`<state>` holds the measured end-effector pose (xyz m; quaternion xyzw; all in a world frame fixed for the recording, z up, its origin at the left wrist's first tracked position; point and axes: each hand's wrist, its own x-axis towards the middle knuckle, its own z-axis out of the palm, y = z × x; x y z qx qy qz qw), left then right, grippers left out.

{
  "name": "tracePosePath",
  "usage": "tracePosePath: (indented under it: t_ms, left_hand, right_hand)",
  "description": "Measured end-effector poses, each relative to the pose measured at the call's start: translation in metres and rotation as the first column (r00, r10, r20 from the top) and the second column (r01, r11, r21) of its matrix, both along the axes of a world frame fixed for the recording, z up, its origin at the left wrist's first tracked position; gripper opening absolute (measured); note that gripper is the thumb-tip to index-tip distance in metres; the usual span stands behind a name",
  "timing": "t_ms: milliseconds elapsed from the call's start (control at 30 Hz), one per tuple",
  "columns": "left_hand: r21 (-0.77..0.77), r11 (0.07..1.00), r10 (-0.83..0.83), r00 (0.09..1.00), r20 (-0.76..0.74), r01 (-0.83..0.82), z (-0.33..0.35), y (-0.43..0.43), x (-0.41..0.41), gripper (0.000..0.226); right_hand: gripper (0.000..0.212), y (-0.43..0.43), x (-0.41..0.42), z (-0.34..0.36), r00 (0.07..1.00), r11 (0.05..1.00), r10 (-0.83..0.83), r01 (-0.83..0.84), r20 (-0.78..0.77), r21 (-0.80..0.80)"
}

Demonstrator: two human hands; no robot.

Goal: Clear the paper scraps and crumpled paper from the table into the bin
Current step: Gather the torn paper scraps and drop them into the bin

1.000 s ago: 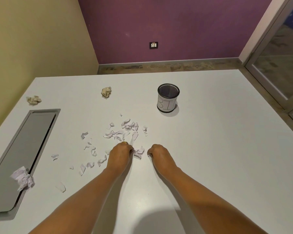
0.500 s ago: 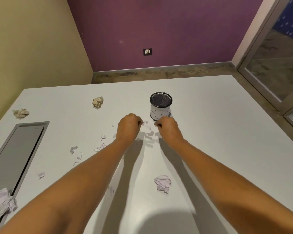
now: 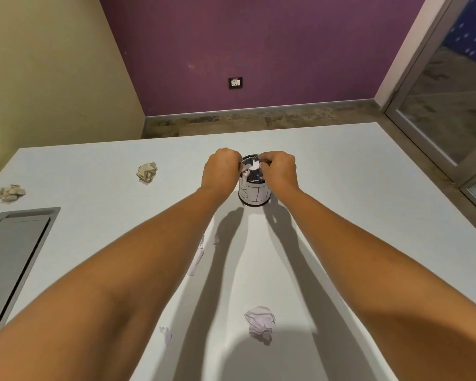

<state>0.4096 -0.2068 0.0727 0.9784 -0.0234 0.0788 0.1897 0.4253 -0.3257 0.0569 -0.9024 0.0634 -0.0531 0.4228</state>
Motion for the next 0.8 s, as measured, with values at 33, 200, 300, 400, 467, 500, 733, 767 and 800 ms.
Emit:
tracePosePath:
  t_ms: [33, 200, 300, 400, 467, 500, 733, 767, 800]
  left_hand:
    - [-0.020, 1.000, 0.004, 1.000, 0.005, -0.004, -0.002, 0.001, 0.000, 0.020]
    - [-0.051, 0.998, 0.044, 0.999, -0.003, -0.044, -0.014, 0.012, -0.010, 0.025]
    - [-0.052, 0.993, 0.105, 0.994, -0.035, -0.107, -0.025, 0.023, -0.026, 0.024]
    - [-0.040, 0.986, 0.157, 0.986, -0.053, -0.159, -0.040, 0.036, -0.051, 0.023]
    - [-0.053, 0.978, 0.201, 0.978, -0.059, -0.204, -0.051, 0.045, -0.072, 0.023]
    - [-0.063, 0.971, 0.227, 0.972, -0.061, -0.230, -0.057, 0.050, -0.083, 0.023]
    - [0.006, 0.938, 0.347, 0.936, -0.068, -0.347, -0.104, 0.071, -0.162, 0.026]
    - [0.033, 0.933, 0.360, 0.931, -0.069, -0.358, -0.110, 0.072, -0.170, 0.026]
    - [0.050, 0.929, 0.370, 0.927, -0.070, -0.367, -0.114, 0.073, -0.176, 0.027]
  right_hand:
    - [0.028, 0.001, 0.000, -0.001, 1.000, 1.000, -0.006, 0.006, -0.005, 0.016]
    - [0.032, 0.001, -0.008, -0.007, 0.999, 0.998, -0.041, 0.040, 0.030, 0.054]
    - [0.033, 0.002, -0.021, -0.008, 0.996, 0.995, -0.055, 0.049, 0.068, 0.083]
    - [0.030, 0.006, -0.040, -0.011, 0.995, 0.996, -0.005, -0.003, 0.095, 0.084]
    - [0.029, 0.009, -0.055, -0.017, 0.994, 0.995, 0.039, -0.048, 0.102, 0.082]
    - [0.028, 0.011, -0.062, -0.021, 0.993, 0.994, 0.060, -0.069, 0.098, 0.083]
    - [0.028, 0.026, -0.102, -0.064, 0.966, 0.970, 0.242, -0.238, -0.092, 0.052]
    - [0.027, 0.027, -0.105, -0.069, 0.954, 0.961, 0.275, -0.276, -0.119, 0.015]
    - [0.026, 0.027, -0.107, -0.074, 0.942, 0.950, 0.305, -0.311, -0.138, -0.019]
